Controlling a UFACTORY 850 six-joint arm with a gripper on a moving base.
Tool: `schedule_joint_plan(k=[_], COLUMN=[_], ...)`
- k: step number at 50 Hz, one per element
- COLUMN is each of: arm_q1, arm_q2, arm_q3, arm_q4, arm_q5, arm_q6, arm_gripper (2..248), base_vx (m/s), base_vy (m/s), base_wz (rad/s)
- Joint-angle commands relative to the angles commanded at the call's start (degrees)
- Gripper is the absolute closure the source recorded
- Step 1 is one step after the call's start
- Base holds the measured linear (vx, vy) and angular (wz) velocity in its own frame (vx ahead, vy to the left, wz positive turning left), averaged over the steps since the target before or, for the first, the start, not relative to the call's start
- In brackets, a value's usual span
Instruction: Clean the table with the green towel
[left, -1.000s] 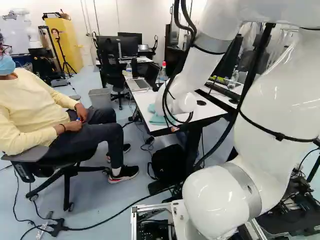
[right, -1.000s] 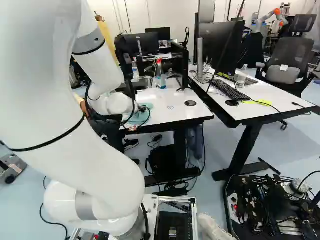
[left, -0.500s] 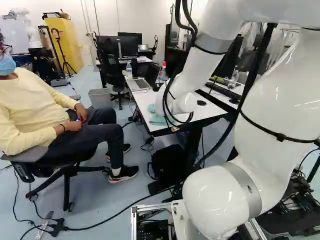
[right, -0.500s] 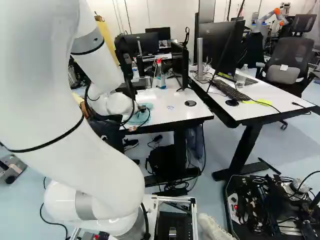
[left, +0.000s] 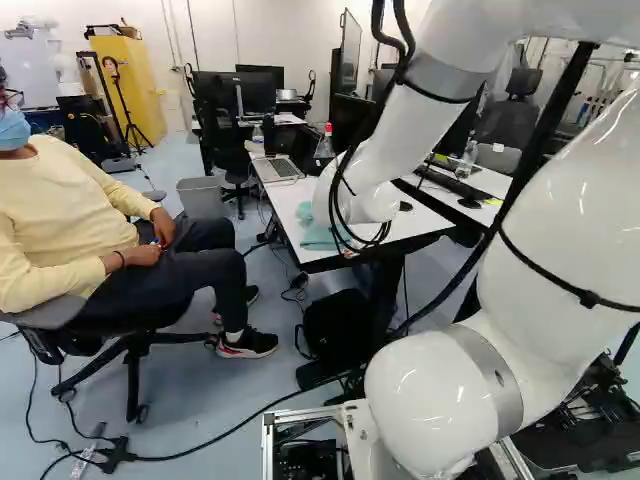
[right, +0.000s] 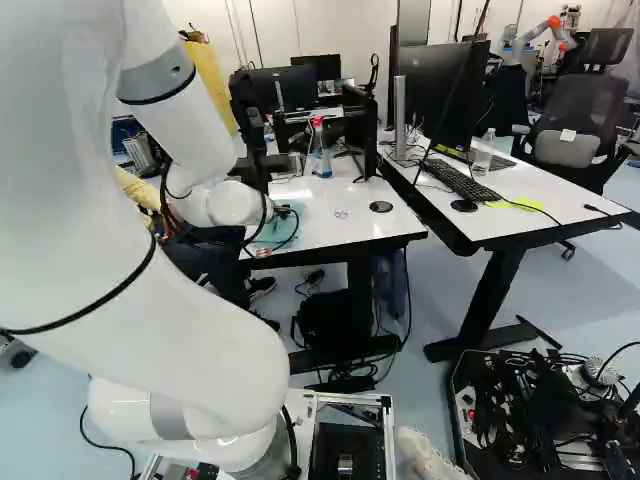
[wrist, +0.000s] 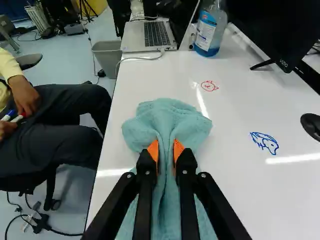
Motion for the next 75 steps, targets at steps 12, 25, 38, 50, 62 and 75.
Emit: schedule_joint_plan(k=[12, 25, 38, 50, 62, 75], arm_q1=[-0.7, -2.5, -5.0, -6.7, -7.9, -9.5], arm_q2=[2.5, 4.9, 5.4, 3.6, 2.2, 1.0], arm_q3=[0.5, 0.9, -0.3, -2.1, -3.4, -4.5], arm_q4=[0.0, 0.4, 0.5, 0.5, 0.5, 0.5], arm_q5=[-2.4, -5.8, -7.1, -7.1, -7.1, -7.1], arm_q6=[0.0, 0.0, 0.0, 0.0, 0.0, 0.0], arm_gripper=[196, 196, 196, 196, 196, 196], base_vx=[0.0, 0.0, 0.0, 0.0, 0.0, 0.0], base_vy=[0.0, 0.0, 0.0, 0.0, 0.0, 0.0], base_wz=[0.0, 0.0, 0.0, 0.0, 0.0, 0.0])
